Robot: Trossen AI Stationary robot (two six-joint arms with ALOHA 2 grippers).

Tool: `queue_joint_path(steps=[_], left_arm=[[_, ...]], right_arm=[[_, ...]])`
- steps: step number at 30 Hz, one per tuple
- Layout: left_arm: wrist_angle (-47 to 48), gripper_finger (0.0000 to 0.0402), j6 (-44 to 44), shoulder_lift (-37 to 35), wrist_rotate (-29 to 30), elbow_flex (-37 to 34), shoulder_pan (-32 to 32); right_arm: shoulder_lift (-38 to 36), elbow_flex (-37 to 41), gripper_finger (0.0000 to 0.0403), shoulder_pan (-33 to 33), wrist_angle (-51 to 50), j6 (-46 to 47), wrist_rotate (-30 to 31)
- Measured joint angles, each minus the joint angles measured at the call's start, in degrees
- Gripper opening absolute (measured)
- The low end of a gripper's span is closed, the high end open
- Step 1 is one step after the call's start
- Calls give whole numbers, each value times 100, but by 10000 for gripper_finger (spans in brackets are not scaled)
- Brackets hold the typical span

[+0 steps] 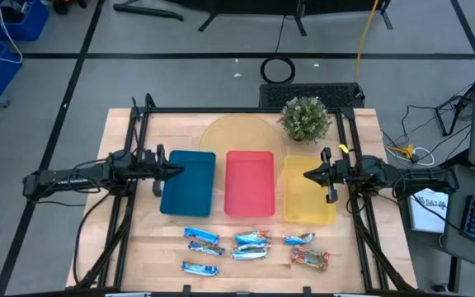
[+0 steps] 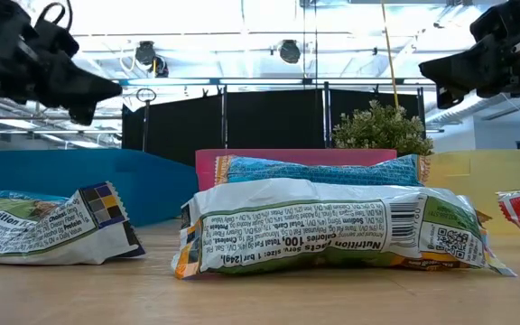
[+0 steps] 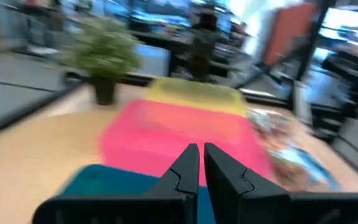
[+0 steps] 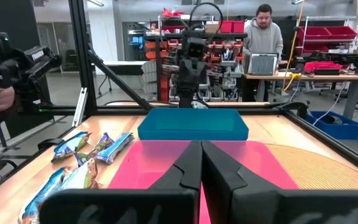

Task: Pick and place Granola Bars by type
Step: Put the blue granola bar into the blue bin

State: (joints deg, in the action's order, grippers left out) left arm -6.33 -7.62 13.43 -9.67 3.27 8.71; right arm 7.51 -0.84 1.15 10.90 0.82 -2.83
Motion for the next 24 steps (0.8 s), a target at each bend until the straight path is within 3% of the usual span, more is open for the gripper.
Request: queue_joint_path(steps=[4,8,13,16,19,24], left_arm=[[597,34,38,584,55,643,-699],[1145,37,109,1587,1053,1494,-1668],[2001,37,114,3364,2386,2836,-2680],[2573,37,-31,4264,2387,3610,-3109],[3585,38,-582,5045,2261,4363,-3599],[4673,38,-2288,6132,2730,5504,-4197]], right_arm=[[71,0,0,-1,78,-47,152],[146,0,0,0,118,-6,583],[190,0,0,0,126,-15,603],[190,0,0,0,124,-15,589],[190,0,0,0,111,-15,581],[227,0,0,0,-44,42,577]])
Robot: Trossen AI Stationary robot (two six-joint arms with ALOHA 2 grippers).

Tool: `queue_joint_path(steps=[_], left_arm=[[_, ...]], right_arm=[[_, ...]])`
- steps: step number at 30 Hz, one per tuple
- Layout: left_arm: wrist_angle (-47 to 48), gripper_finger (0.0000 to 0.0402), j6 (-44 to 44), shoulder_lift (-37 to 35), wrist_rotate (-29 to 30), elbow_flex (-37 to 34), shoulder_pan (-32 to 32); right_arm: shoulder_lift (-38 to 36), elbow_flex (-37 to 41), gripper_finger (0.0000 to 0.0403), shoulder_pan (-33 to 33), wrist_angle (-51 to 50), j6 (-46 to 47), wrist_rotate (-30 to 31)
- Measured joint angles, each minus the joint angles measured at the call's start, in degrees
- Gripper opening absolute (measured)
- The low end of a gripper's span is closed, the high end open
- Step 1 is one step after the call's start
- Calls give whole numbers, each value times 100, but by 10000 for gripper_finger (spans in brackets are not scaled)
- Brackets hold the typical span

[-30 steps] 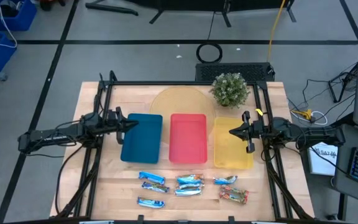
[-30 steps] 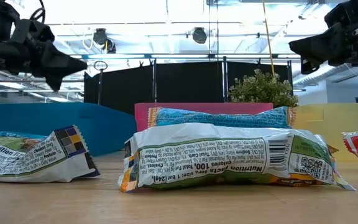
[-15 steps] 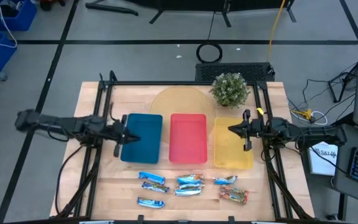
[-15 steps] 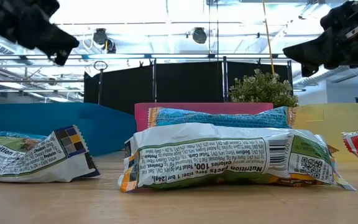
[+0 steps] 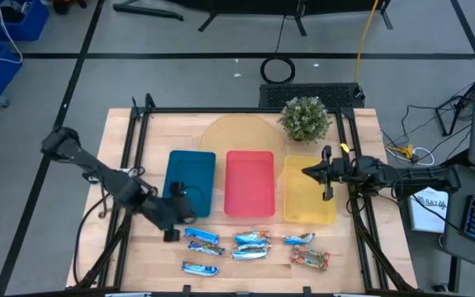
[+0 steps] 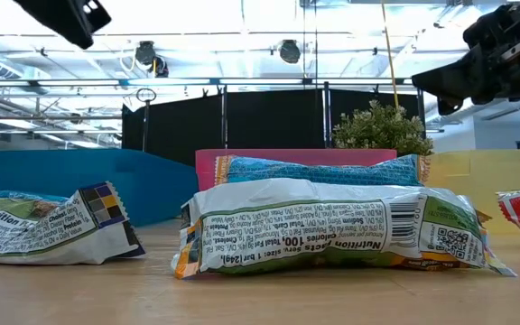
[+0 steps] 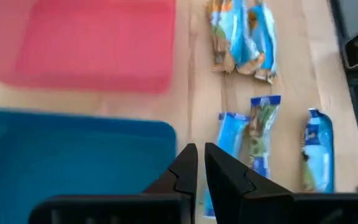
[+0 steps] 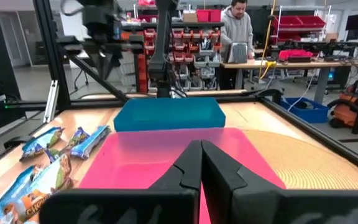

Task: Pick and place Granola Bars by type
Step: Put the blue granola bar into the blue bin

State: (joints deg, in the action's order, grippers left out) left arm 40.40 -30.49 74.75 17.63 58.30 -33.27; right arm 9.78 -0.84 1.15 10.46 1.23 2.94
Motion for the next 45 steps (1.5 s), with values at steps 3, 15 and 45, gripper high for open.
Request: queue_joint_path(steps=[3,15,45], left_arm=[[-29,42,-574,633,-256,384,-260],[-142,218,-826,2944,-597,1266,-1011],[-234,126,-229,3744,-1056,1439,-564]], right_arm=[[52,0,0,0,-3,-35,0],[270,0,0,0,147,2,17],[343,0,0,0,167,-135,26]])
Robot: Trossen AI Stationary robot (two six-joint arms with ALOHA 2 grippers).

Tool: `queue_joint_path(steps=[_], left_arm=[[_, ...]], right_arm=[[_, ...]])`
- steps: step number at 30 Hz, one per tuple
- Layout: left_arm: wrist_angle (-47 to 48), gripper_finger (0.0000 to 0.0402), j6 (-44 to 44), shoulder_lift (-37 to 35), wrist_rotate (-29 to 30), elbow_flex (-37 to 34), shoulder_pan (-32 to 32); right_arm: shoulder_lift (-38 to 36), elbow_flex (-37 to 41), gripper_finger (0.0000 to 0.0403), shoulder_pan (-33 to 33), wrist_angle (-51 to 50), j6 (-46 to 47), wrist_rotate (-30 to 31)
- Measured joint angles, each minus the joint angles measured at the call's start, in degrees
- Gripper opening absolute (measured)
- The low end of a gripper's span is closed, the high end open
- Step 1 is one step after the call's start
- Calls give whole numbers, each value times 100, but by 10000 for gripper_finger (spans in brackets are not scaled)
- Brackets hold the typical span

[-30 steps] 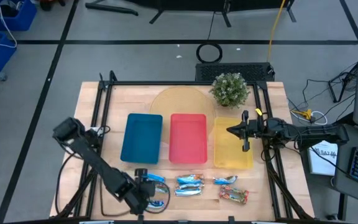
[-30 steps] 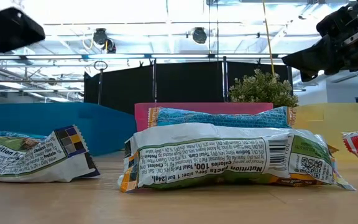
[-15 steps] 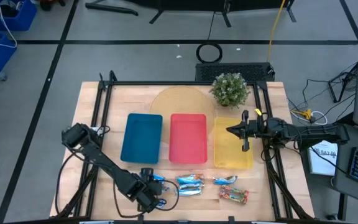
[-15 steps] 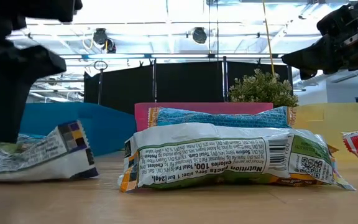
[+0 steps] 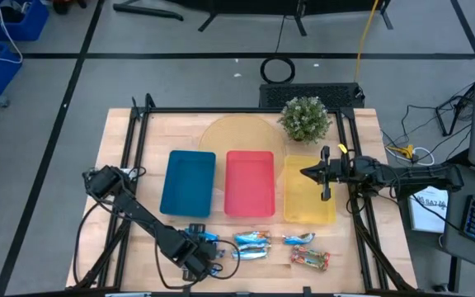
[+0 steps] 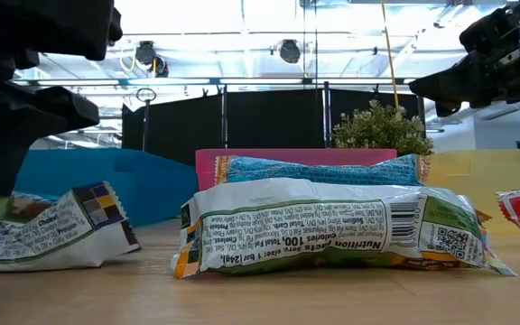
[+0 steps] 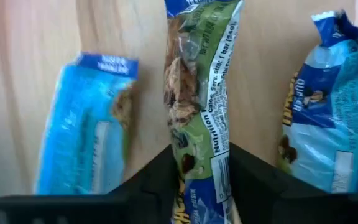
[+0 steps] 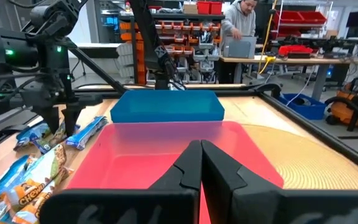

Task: Pick and place Granola Bars by type
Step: Put the blue granola bar into the blue bin

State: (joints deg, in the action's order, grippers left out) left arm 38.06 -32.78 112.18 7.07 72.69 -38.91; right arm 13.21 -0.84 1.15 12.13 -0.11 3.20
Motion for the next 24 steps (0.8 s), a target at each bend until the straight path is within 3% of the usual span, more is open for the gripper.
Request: queue_joint_path(steps=[6,10,15,19,24], left_arm=[[246,45,311,-479,219,207,-16],[760,39,438,-1018,633,364,-60],[2202,47,375,-2027,1894,372,-78],[2911,39,151,-2843,2775,24,290],[2329,33,397,-3473,2460,-1116,1059]], right_arm=[[39,0,0,0,-44,96,-2],[73,0,0,-2,-34,92,-1],[91,0,0,-2,-39,98,-5],[161,0,0,-1,-37,139,-9],[267,0,0,-2,-36,112,-7]])
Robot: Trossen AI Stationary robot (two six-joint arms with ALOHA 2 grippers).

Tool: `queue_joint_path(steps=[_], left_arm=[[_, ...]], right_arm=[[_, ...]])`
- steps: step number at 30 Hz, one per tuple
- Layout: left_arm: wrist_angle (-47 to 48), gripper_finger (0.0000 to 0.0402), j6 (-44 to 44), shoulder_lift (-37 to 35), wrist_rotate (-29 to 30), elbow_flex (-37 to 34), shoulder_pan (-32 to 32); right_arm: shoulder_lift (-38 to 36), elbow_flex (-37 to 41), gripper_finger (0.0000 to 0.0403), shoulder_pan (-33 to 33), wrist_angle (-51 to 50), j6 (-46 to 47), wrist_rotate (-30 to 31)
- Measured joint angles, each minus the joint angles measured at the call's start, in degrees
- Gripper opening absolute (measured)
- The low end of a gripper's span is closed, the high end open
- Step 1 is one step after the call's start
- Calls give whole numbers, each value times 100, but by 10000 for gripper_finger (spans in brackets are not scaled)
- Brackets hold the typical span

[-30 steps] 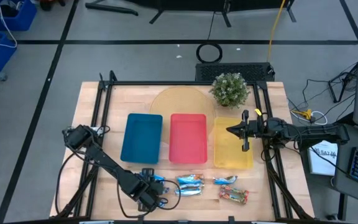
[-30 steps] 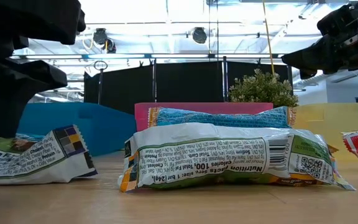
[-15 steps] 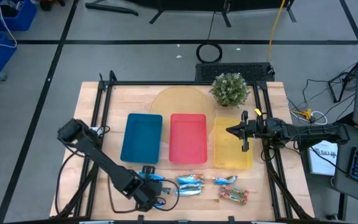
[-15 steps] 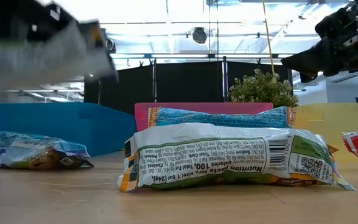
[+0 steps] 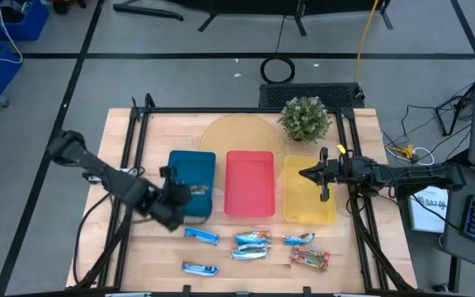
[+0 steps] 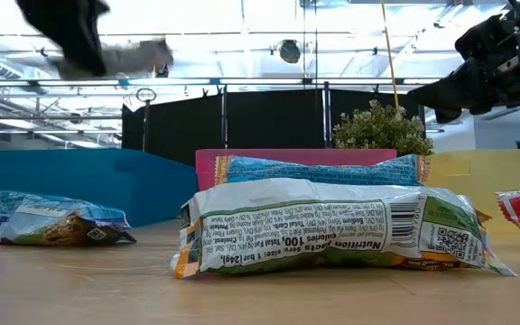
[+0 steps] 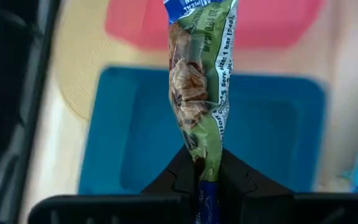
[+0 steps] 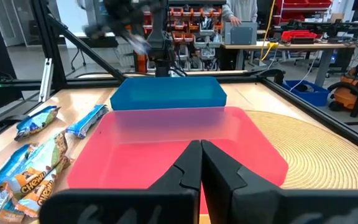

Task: Pick and place Granola Bars by type
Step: Put the blue granola bar into the blue bin, then put the red granola bar into the yellow bin

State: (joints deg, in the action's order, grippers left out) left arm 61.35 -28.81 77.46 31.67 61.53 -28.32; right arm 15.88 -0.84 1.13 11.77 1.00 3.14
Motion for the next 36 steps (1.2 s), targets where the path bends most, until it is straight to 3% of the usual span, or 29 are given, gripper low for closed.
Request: queue_joint_path(steps=[5,9,18,26,31,36], left_arm=[[-1462,35,297,-60,-723,-1488,507],[-2421,32,572,9,-1129,-2040,687],[-2532,53,389,17,-1394,-2270,875],[-2451,138,329,11,-1492,-2067,875],[-2294,184,785,-291,-772,-1831,724],[-2399,172,1324,-1555,433,-1857,103]], right_arm=[[77,0,0,2,0,-12,0],[94,0,0,1,0,-14,2],[94,0,0,0,22,-14,2],[146,0,0,1,-51,-14,-2],[224,0,0,0,-47,-16,-2],[245,0,0,1,-4,-16,0]])
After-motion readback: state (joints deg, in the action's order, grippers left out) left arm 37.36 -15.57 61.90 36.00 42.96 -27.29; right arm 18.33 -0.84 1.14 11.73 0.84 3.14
